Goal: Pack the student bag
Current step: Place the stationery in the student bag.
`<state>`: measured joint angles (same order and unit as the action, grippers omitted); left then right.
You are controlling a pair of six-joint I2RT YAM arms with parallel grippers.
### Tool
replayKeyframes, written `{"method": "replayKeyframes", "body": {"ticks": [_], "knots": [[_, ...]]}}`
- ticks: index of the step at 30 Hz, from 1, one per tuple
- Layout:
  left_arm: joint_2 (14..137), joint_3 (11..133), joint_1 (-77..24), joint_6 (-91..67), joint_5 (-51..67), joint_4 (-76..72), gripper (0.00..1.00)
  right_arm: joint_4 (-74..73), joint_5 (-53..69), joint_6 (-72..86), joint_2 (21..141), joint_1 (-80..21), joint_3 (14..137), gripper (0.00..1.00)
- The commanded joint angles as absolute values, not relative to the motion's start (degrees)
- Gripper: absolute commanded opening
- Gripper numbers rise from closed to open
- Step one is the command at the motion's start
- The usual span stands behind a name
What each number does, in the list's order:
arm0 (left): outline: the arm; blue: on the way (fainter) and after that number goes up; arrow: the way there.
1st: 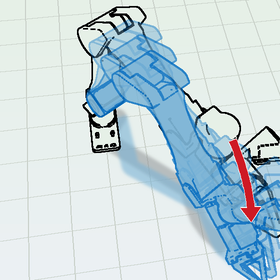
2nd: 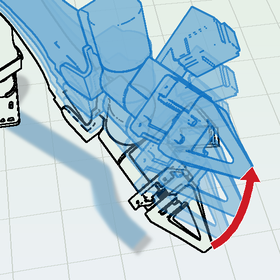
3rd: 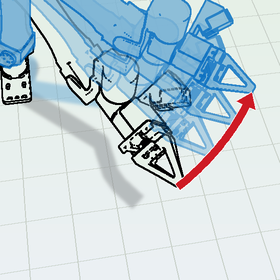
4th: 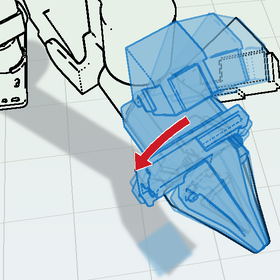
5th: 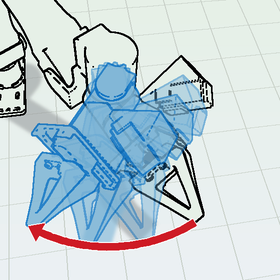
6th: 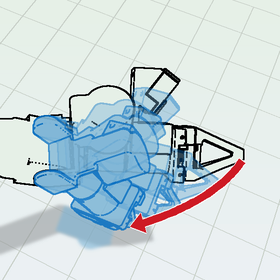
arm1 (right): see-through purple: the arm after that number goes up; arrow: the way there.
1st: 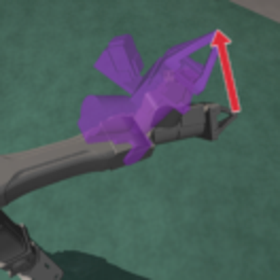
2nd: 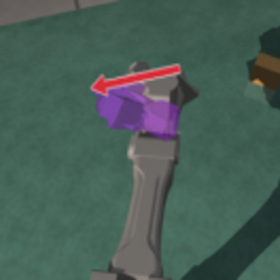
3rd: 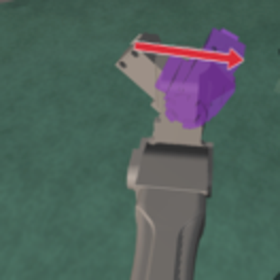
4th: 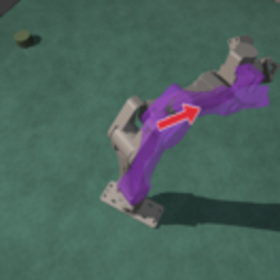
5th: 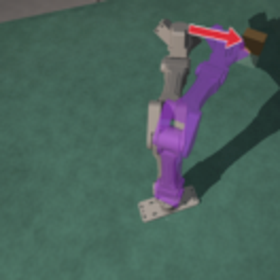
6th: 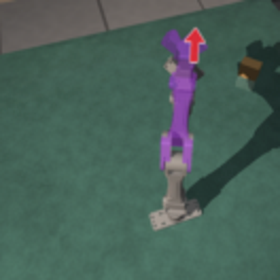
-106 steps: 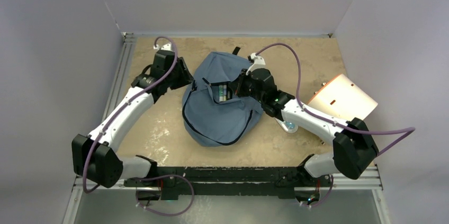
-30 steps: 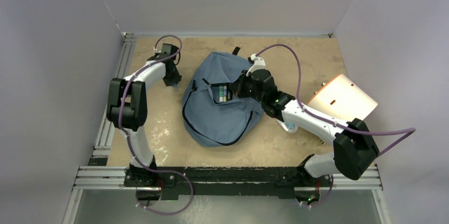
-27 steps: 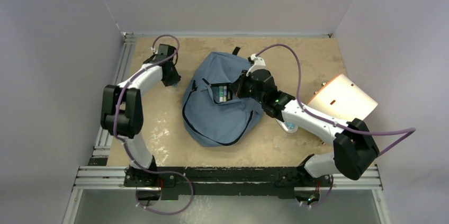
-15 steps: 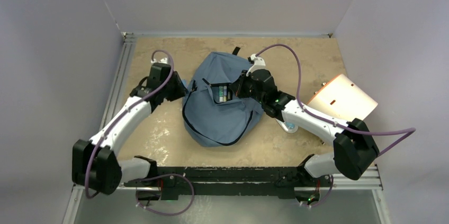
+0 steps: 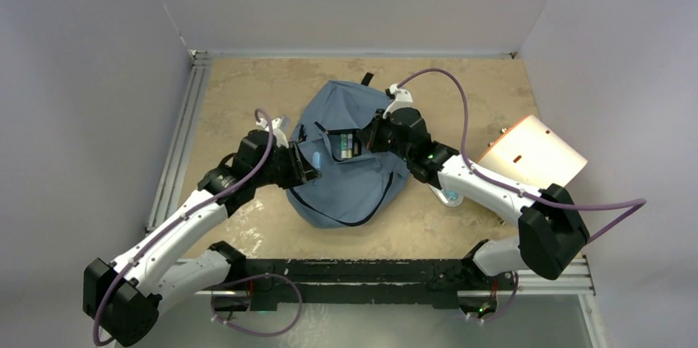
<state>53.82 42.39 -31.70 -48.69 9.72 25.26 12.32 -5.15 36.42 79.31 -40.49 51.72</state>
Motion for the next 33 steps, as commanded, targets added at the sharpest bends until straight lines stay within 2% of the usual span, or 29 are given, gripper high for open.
{"method": "replayKeyframes", "body": {"ticks": [1, 19, 33], "knots": [[54.97, 41.72, -32.21, -45.32, 20.65, 16.05, 0.17, 14.12, -5.48, 36.38, 76.63, -41.24, 54.40, 0.00], [74.27, 51.23, -32.88, -43.51, 22.08, 6.57, 0.17, 14.28, -4.68, 36.24, 76.16, -41.23, 54.01, 0.00], [85.48, 57.76, -32.85, -43.01, 16.21, 3.02, 0.20, 14.72, -4.41, 36.64, 76.11, -41.26, 53.53, 0.00]]}}
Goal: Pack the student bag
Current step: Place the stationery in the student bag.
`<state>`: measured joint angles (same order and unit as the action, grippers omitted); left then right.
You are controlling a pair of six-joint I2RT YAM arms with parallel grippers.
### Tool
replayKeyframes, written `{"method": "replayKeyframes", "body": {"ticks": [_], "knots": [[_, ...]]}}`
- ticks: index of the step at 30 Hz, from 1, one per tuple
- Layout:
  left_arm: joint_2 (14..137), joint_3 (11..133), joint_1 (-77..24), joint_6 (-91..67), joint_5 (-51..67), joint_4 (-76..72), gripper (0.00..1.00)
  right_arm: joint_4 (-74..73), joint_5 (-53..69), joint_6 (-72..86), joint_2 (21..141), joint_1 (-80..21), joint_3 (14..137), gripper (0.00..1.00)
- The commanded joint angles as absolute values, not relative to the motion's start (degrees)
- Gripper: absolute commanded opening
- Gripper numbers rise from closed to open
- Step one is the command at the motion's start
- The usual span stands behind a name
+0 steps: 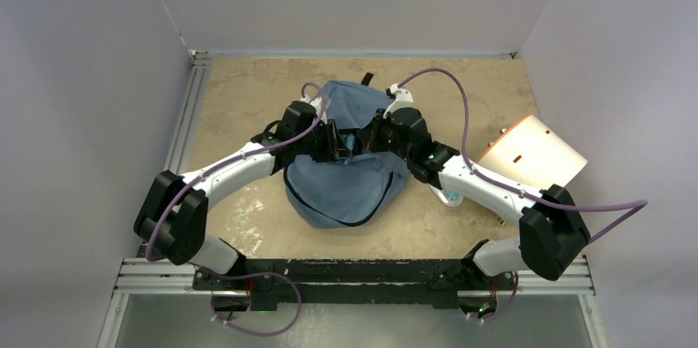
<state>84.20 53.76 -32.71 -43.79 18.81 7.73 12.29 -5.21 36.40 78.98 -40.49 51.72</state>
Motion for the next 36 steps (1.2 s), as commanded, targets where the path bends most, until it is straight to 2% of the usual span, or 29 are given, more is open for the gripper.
{"method": "replayKeyframes", "body": {"ticks": [1, 8, 18, 26, 32, 34, 36], "knots": [[86.02, 58.23, -32.81, -43.37, 16.07, 2.66, 0.20, 14.80, -4.32, 36.65, 76.18, -41.25, 53.41, 0.00], [90.02, 60.60, -32.78, -45.09, 13.76, 0.87, 0.24, 15.20, -4.09, 36.98, 76.30, -41.26, 52.84, 0.00], [89.65, 61.69, -32.80, -44.74, 13.52, 1.60, 0.53, 15.07, -4.47, 36.99, 76.45, -41.22, 52.65, 0.00], [83.14, 59.02, -32.87, -42.15, 17.88, 4.82, 0.54, 14.94, -4.97, 36.65, 76.80, -41.22, 53.09, 0.00], [73.39, 50.00, -32.82, -40.27, 22.82, 3.71, 0.54, 15.44, -5.10, 36.47, 76.97, -41.25, 53.28, 0.00], [69.09, 47.16, -32.80, -41.37, 20.36, 5.22, 0.54, 16.04, -4.62, 35.19, 77.41, -41.25, 53.38, 0.00], [64.89, 46.68, -32.47, -43.77, 12.47, 11.06, 0.53, 16.14, -2.45, 31.68, 78.11, -41.22, 54.19, 0.00]]}}
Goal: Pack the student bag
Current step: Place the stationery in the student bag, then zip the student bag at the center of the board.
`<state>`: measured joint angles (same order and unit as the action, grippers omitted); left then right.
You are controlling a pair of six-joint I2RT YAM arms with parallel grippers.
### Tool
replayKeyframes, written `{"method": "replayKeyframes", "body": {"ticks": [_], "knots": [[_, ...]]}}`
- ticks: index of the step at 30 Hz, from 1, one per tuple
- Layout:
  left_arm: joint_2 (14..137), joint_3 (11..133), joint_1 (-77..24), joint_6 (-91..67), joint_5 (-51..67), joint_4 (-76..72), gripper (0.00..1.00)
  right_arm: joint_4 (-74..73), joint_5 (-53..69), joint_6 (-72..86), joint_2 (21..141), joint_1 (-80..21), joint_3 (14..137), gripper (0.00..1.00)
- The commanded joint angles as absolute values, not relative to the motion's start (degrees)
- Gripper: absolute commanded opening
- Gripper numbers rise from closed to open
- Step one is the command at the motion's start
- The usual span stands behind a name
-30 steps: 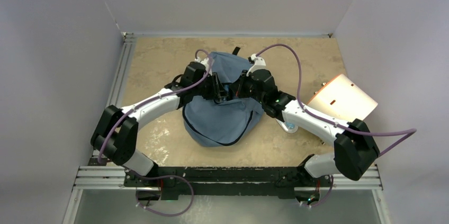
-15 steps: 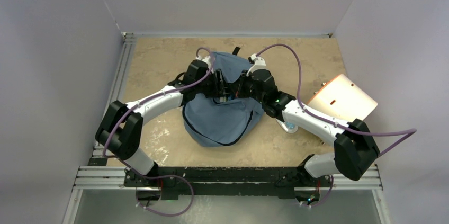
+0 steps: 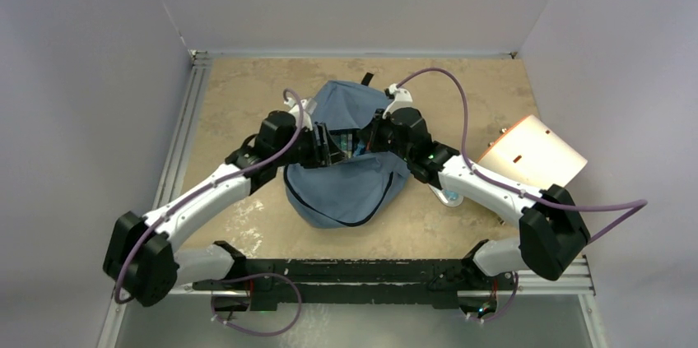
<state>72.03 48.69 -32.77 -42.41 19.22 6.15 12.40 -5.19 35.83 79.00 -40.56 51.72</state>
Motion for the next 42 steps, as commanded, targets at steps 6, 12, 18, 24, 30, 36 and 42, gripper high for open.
{"method": "replayKeyframes", "body": {"ticks": [6, 12, 18, 24, 30, 36, 42], "knots": [[61.45, 48.07, -22.12, -46.80, 6.60, 19.22, 0.53, 14.19, 3.28, 28.76, 80.08, -41.33, 54.41, 0.00], [70.22, 54.15, -18.32, -42.58, 8.22, 20.21, 0.53, 9.41, 5.95, 27.32, 83.93, -41.99, 53.96, 0.03], [74.02, 55.70, -17.22, -41.25, 9.86, 17.80, 0.53, 6.60, 3.88, 26.94, 85.85, -42.25, 53.90, 0.16], [73.91, 54.27, -15.43, -40.59, 11.30, 16.78, 0.53, 7.98, -0.85, 25.98, 78.82, -42.22, 54.13, 0.45], [71.98, 51.45, -11.58, -39.35, 16.19, 15.49, 0.53, 9.42, -5.40, 27.29, 72.36, -42.21, 53.76, 0.57], [70.44, 48.64, -9.40, -38.99, 19.27, 14.28, 0.53, 9.60, -9.86, 26.78, 73.31, -42.14, 56.48, 0.56], [71.37, 47.74, -8.97, -39.12, 21.23, 12.10, 0.53, 5.72, -7.34, 22.83, 79.41, -42.15, 64.69, 0.56]]}}
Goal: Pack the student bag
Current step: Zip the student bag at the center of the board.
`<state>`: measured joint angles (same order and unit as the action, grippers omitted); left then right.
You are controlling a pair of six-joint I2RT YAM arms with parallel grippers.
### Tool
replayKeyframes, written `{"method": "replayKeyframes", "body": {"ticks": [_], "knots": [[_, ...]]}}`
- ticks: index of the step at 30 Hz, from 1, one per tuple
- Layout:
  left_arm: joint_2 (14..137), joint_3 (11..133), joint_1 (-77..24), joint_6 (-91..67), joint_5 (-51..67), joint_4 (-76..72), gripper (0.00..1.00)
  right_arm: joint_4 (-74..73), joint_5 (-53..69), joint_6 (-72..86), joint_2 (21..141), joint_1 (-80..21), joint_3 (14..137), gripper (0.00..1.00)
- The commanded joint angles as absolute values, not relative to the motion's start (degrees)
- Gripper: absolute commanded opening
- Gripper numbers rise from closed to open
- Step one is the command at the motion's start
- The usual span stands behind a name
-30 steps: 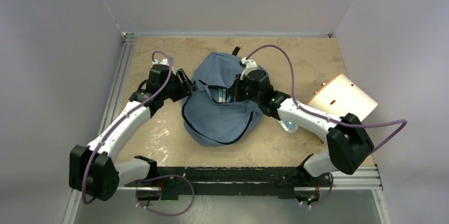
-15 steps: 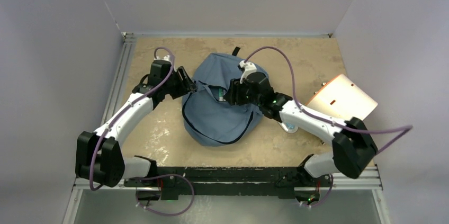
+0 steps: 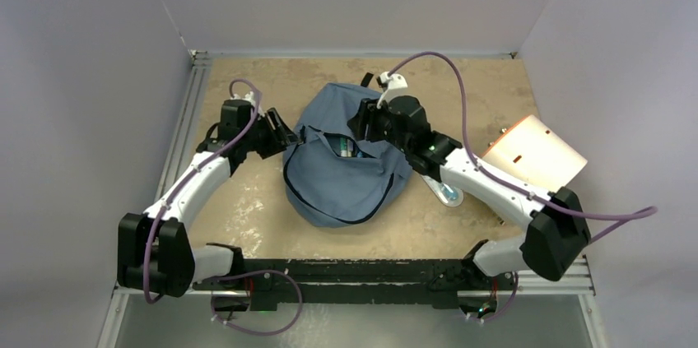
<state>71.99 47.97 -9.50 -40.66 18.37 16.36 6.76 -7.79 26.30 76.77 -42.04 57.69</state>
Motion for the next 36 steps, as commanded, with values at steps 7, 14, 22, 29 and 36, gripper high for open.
{"method": "replayKeyframes", "body": {"ticks": [7, 14, 22, 29, 36], "knots": [[70.44, 46.40, -8.54, -38.11, 21.00, 12.73, 0.51, 0.23, -0.90, 12.34, 90.49, -42.44, 77.12, 0.52], [62.29, 42.14, -8.35, -39.05, 18.39, 17.92, 0.51, -7.72, 1.02, 4.15, 102.89, -43.99, 88.43, 0.51], [55.43, 36.85, -8.35, -41.45, 19.41, 20.82, 0.50, -10.02, -0.70, -3.27, 112.07, -47.31, 98.95, 0.49], [53.99, 35.73, -8.35, -42.63, 20.18, 21.53, 0.50, -12.92, -3.25, -7.94, 118.31, -49.22, 104.76, 0.49], [53.61, 35.38, -8.35, -44.00, 20.65, 20.89, 0.50, -15.55, -10.00, -9.52, 122.07, -49.97, 109.15, 0.51]]}}
